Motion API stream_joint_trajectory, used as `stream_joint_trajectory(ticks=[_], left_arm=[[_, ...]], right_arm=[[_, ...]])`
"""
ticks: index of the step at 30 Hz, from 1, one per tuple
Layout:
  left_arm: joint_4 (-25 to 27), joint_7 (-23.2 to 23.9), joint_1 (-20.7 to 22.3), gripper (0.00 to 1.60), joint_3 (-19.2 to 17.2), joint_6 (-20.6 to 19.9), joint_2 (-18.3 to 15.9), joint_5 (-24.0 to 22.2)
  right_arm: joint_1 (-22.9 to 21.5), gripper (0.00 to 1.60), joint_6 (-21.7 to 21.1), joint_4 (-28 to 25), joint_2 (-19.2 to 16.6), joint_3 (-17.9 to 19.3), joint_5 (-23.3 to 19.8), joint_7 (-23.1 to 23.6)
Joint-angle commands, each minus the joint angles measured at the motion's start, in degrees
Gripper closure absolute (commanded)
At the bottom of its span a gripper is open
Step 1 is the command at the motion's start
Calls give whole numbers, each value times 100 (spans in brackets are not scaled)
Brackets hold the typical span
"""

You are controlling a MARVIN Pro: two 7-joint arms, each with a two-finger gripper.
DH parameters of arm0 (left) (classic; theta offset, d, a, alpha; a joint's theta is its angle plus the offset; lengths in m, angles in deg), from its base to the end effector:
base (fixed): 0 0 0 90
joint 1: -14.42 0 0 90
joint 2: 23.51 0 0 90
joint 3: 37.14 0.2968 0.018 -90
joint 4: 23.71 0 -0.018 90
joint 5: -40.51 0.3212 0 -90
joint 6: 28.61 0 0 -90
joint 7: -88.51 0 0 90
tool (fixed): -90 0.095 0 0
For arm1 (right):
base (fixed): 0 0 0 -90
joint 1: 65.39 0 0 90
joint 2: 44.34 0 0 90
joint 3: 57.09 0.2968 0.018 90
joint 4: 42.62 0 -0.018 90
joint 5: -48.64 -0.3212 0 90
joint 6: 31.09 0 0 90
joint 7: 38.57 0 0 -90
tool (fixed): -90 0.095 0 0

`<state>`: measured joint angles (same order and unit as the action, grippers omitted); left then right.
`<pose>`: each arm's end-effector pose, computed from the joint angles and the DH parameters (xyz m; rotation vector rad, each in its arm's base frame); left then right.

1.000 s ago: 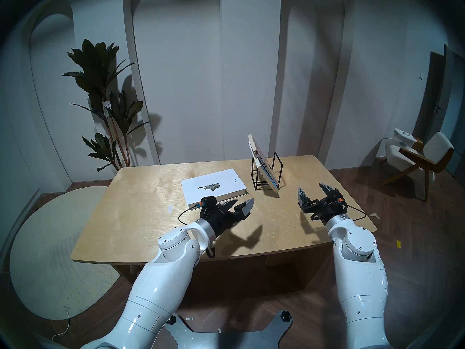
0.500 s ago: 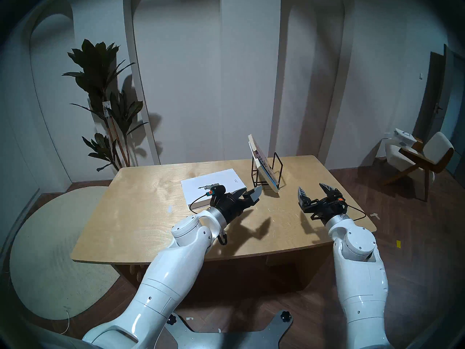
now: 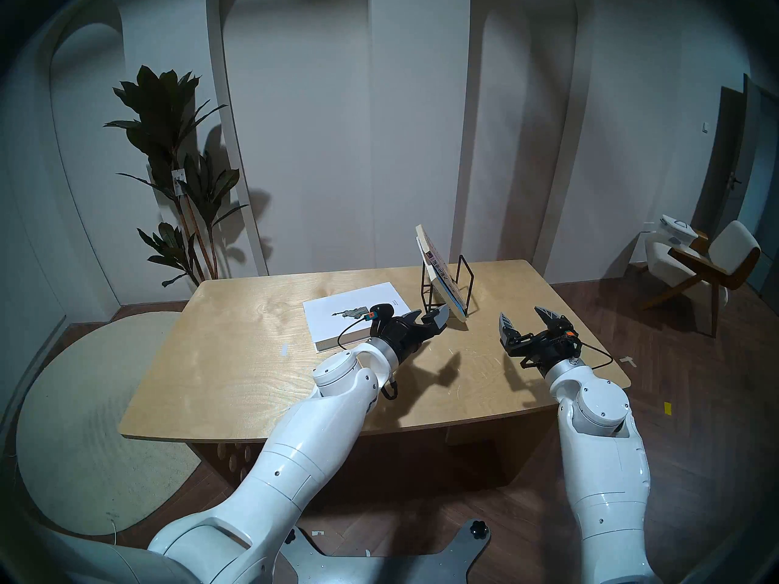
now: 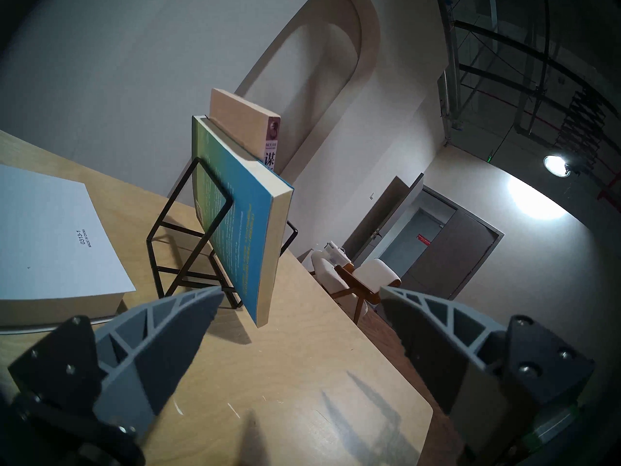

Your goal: Stack the books into one stack

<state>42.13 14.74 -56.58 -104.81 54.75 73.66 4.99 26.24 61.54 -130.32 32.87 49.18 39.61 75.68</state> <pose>0.4770 -0.2315 -0.3119 1.7540 -0.0638 1.3812 0.4101 -0.1517 -0.3066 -2.1651 -0.2342 -2.2011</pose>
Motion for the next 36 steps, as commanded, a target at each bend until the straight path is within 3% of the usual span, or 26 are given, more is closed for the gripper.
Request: stream_joint_trajectory(ticks=[1, 15, 23, 25, 28, 29, 32, 36], left_arm=[[-85, -33, 675, 0, -4, 270, 319, 149], [-909, 38, 1021, 0, 259, 1224, 624, 463], [-1050, -566, 1082, 0, 568, 1937, 704, 1244], [-1192, -964, 1126, 0, 658, 2157, 811, 1497], [-1283, -1217, 1217, 0, 742, 2028, 831, 1782], [-1459, -1493, 1302, 0, 724, 1803, 915, 1955], [-1622, -1794, 1332, 0, 574, 1699, 964, 2081], [-1646, -2299, 1388, 0, 634, 1503, 887, 2255]], right_arm=[[-107, 0, 65, -61, -47, -5, 4, 24], [-124, 0, 107, -28, -67, -15, -6, 48], [-127, 0, 113, -20, -73, -19, -10, 53], [-127, 0, 119, -19, -74, -19, -11, 53], [-127, 0, 122, -18, -74, -20, -12, 54], [-127, 0, 126, -17, -75, -20, -12, 54], [-126, 0, 134, -18, -74, -20, -13, 53], [-125, 0, 139, -17, -75, -21, -14, 52]])
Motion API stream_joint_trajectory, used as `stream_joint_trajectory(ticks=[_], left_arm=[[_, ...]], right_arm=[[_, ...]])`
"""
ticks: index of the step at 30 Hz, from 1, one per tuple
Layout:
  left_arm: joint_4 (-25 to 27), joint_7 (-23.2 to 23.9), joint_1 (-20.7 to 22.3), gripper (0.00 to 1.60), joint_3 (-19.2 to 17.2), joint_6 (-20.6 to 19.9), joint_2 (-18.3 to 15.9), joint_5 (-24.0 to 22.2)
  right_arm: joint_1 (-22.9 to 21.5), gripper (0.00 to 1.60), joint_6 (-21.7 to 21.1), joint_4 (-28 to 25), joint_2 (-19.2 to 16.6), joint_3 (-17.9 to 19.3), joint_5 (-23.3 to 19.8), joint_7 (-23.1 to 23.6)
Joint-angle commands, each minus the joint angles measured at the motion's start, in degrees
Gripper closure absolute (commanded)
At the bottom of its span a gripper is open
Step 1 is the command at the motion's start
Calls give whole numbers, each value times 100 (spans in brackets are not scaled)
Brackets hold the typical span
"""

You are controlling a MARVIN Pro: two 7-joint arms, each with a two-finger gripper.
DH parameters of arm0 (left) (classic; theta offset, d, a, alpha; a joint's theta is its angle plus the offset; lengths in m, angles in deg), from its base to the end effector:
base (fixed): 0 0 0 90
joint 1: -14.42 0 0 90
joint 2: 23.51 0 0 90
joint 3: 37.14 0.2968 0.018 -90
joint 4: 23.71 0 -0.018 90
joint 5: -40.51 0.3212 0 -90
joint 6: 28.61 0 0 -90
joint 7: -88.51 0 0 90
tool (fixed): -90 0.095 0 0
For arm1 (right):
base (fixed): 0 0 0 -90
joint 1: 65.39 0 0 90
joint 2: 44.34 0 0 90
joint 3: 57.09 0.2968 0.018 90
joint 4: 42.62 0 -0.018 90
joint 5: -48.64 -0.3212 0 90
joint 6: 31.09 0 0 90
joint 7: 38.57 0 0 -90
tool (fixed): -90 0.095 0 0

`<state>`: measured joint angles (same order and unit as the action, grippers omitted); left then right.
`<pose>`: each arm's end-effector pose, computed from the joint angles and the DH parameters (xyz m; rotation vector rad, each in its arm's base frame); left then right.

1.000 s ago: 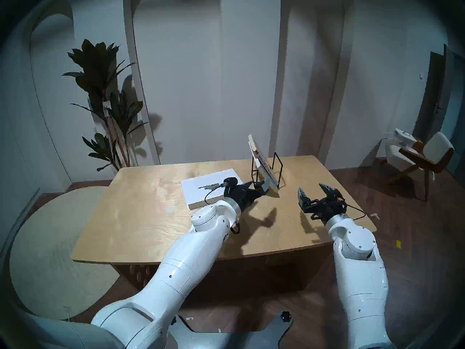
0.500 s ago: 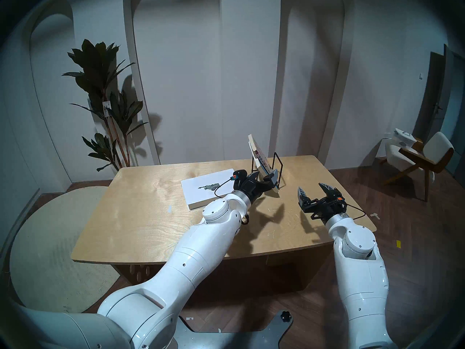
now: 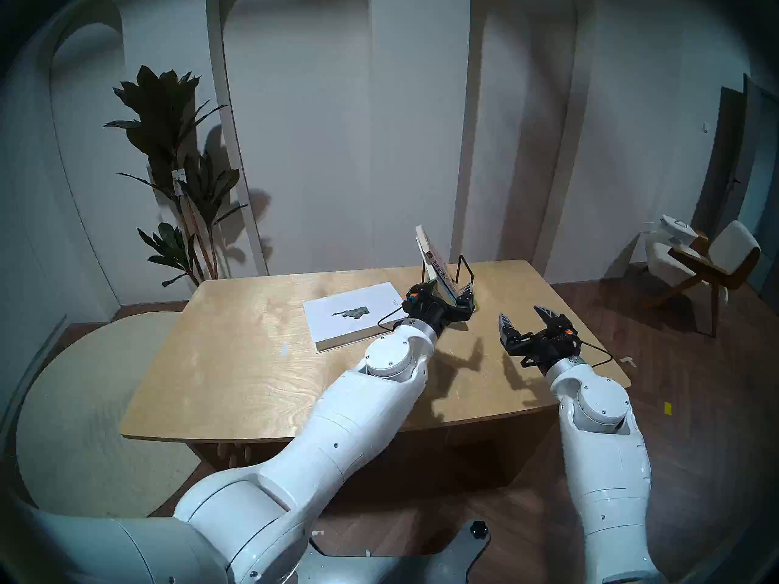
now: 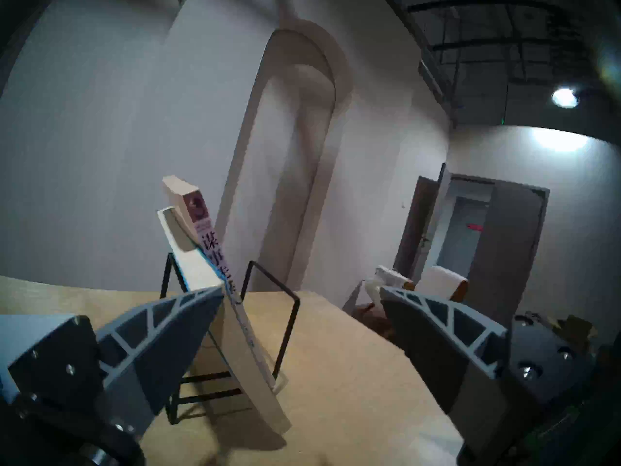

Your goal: Stack the books into one stack

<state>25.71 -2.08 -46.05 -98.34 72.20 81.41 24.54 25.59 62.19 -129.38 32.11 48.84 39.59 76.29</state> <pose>0.5062 -0.2957 -0.2975 1.8570 -0.2467 1.8263 0.4134 -0.1536 -0.3061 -2.1578 -0.2621 -2.2035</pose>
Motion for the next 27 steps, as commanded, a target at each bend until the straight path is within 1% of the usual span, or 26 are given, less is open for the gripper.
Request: stream_joint_trajectory(ticks=[1, 4, 7, 9, 11, 12, 14, 16, 19, 20, 23, 25, 27], left_arm=[[-81, -650, 365, 0, -54, -263, 144, 260], [-267, -694, 473, 0, -123, -305, 192, 212], [-234, -648, 476, 0, -173, -287, 191, 151], [-130, -662, 453, 0, -181, -303, 172, 167], [179, -680, 318, 0, -251, -390, 104, 118], [179, -680, 318, 0, -251, -390, 104, 118], [458, -667, 178, 0, -286, -416, 24, 104], [498, -583, 160, 0, -362, -262, 1, 33], [773, -424, 71, 0, -415, -144, -82, -58], [764, -346, 109, 0, -418, -25, -91, -73], [1038, -172, 27, 0, -452, 79, -153, -174], [1163, -128, -15, 0, -426, 214, -245, -111], [1356, -88, -153, 0, -389, 268, -390, -43]], right_arm=[[-60, 0, 76, -111, 2, 13, -12, -9], [-60, 0, 78, -110, 1, 12, -13, -9], [-61, 0, 77, -109, 0, 11, -14, -8], [-61, 0, 75, -107, -2, 11, -14, -8], [-62, 0, 75, -106, -3, 10, -15, -7], [-62, 0, 75, -106, -3, 10, -15, -7], [-62, 0, 76, -105, -3, 9, -15, -7], [-63, 0, 75, -104, -4, 9, -16, -7], [-64, 0, 72, -101, -7, 7, -17, -5], [-65, 0, 70, -98, -8, 7, -17, -4], [-67, 0, 68, -95, -10, 5, -18, -3], [-68, 0, 67, -93, -11, 5, -18, -3], [-67, 0, 70, -95, -11, 5, -19, -4]])
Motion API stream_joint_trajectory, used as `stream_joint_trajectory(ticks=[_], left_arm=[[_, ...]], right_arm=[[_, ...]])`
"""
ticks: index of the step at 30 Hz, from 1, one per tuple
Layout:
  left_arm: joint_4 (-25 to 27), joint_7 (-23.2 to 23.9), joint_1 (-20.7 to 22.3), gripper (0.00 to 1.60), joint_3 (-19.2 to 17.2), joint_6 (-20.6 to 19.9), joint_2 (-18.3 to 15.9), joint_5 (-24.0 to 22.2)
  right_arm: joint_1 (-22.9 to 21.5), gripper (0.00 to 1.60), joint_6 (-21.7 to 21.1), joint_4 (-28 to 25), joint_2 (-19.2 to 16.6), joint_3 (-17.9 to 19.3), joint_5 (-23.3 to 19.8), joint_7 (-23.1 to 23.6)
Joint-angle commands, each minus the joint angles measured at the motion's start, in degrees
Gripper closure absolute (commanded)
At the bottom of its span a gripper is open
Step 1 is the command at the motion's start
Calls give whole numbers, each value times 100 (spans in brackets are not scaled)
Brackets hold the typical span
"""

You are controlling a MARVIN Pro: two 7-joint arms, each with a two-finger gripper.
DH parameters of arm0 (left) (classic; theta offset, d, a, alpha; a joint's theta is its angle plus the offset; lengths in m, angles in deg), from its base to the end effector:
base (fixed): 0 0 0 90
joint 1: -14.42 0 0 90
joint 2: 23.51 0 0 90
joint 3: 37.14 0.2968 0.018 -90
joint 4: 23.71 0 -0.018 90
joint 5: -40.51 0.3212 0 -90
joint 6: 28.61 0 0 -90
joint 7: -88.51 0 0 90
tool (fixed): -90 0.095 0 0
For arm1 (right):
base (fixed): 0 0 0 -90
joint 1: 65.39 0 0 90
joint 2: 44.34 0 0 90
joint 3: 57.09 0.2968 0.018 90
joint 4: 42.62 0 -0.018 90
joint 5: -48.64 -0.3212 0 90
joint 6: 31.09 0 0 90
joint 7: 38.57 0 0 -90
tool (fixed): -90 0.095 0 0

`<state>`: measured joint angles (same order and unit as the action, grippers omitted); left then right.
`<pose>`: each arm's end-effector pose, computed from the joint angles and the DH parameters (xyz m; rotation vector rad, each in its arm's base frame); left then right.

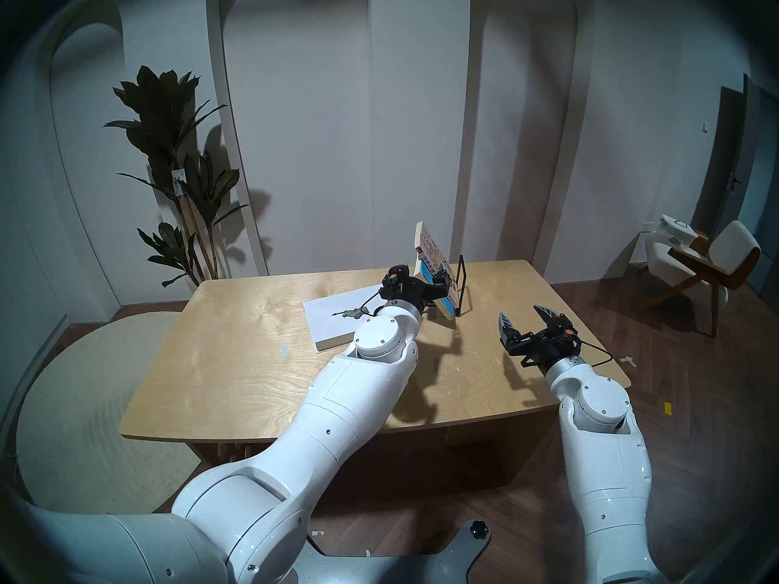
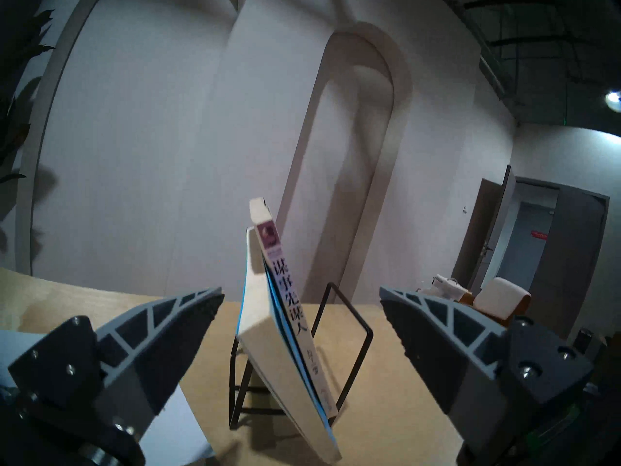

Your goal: Stack the books into one stack

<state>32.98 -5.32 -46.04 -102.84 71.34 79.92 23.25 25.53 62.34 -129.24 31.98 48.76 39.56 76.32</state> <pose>0.5283 -0.2579 -0.2538 1.8028 -0.0654 1.9397 0.4137 -0.1538 -0.3062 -2.1567 -0.2658 -2.2045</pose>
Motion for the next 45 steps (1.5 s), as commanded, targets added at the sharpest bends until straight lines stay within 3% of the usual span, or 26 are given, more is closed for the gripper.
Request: stream_joint_trajectory(ticks=[1, 7, 10, 13, 16, 23, 31, 45], left_arm=[[664, 243, -210, 0, 63, 337, -278, 85], [1129, 128, -592, 0, 172, -481, -521, 117], [896, 210, -480, 0, 161, -694, -521, 64], [336, 577, -208, 0, 64, -634, -417, -208], [-200, 604, 106, 0, 58, -602, -290, -176], [-634, 549, 304, 0, -103, -728, -33, -157], [-1263, 702, 706, 0, -174, -592, 143, -315], [-2015, 1322, 1172, 0, -353, -364, 272, -679]], right_arm=[[-61, 0, 56, -110, 2, 12, -15, -8], [-53, 0, 70, -122, 9, 15, -15, -16], [-52, 0, 74, -124, 10, 15, -14, -19], [-52, 0, 74, -123, 10, 15, -15, -18], [-54, 0, 71, -120, 7, 14, -16, -16], [-59, 0, 63, -110, 1, 10, -17, -12], [-62, 0, 60, -103, -4, 7, -19, -10], [-59, 0, 66, -108, -3, 7, -22, -13]])
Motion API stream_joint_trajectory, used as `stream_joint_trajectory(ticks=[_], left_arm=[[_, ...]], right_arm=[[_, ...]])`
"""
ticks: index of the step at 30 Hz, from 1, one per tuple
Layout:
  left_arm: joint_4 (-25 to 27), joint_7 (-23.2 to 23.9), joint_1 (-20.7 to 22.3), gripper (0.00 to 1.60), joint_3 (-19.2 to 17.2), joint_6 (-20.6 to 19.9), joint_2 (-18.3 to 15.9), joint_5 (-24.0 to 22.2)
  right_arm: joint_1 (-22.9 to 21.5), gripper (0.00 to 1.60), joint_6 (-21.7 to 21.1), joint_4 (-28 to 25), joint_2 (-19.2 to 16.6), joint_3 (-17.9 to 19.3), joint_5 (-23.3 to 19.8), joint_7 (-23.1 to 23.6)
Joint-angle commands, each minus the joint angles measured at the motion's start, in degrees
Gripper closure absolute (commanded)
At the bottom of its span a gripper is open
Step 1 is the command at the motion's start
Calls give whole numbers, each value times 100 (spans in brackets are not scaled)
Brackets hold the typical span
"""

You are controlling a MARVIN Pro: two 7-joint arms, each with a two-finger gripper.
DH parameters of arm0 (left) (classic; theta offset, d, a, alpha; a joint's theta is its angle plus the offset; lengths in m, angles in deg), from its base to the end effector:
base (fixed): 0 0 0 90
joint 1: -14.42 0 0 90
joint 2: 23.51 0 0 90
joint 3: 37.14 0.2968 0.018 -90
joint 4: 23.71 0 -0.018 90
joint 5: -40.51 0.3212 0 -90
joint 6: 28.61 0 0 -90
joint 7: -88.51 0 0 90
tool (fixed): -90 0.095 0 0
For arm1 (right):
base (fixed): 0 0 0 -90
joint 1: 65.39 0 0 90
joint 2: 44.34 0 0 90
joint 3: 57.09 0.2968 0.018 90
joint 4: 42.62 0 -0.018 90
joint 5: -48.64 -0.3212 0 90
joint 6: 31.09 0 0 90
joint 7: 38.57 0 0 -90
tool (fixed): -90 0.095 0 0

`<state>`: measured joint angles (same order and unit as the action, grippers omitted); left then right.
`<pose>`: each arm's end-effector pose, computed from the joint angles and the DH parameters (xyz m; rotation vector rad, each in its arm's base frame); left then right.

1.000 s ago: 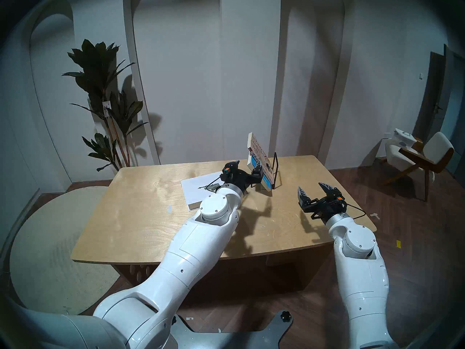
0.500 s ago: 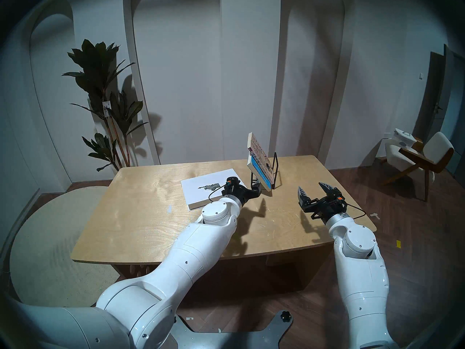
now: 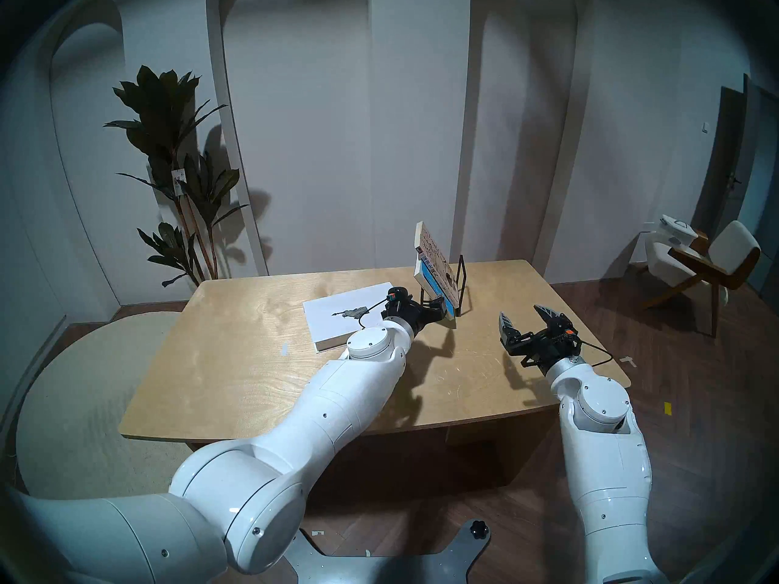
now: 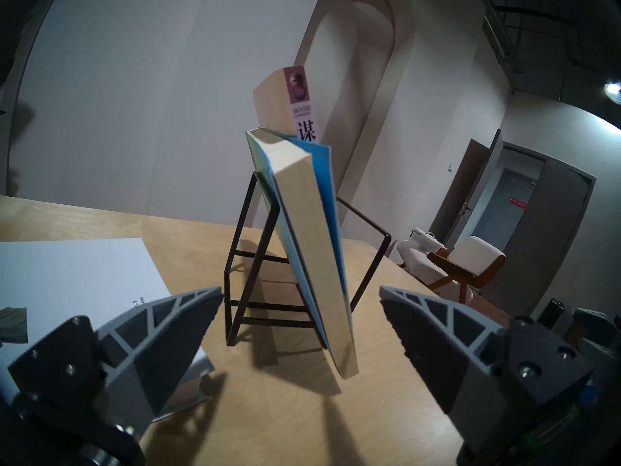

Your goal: Stack the books into one stack

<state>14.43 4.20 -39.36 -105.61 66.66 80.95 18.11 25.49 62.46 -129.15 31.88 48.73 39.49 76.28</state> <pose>0.5443 -0.2573 -0.3222 1.9920 -0.1355 1.6219 0.4139 -0.1543 -0.3061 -2.1557 -0.2663 -2.2066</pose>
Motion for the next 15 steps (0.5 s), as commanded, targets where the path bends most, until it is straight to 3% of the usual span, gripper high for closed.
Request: stream_joint_trajectory(ticks=[1, 15], left_arm=[[-239, 406, 556, 0, -114, 76, 188, -212], [-1185, 658, 1184, 0, -775, -41, 436, -956]], right_arm=[[-55, 0, 54, -117, 7, 11, -16, -9], [-59, 0, 51, -110, 2, 8, -18, -7]])
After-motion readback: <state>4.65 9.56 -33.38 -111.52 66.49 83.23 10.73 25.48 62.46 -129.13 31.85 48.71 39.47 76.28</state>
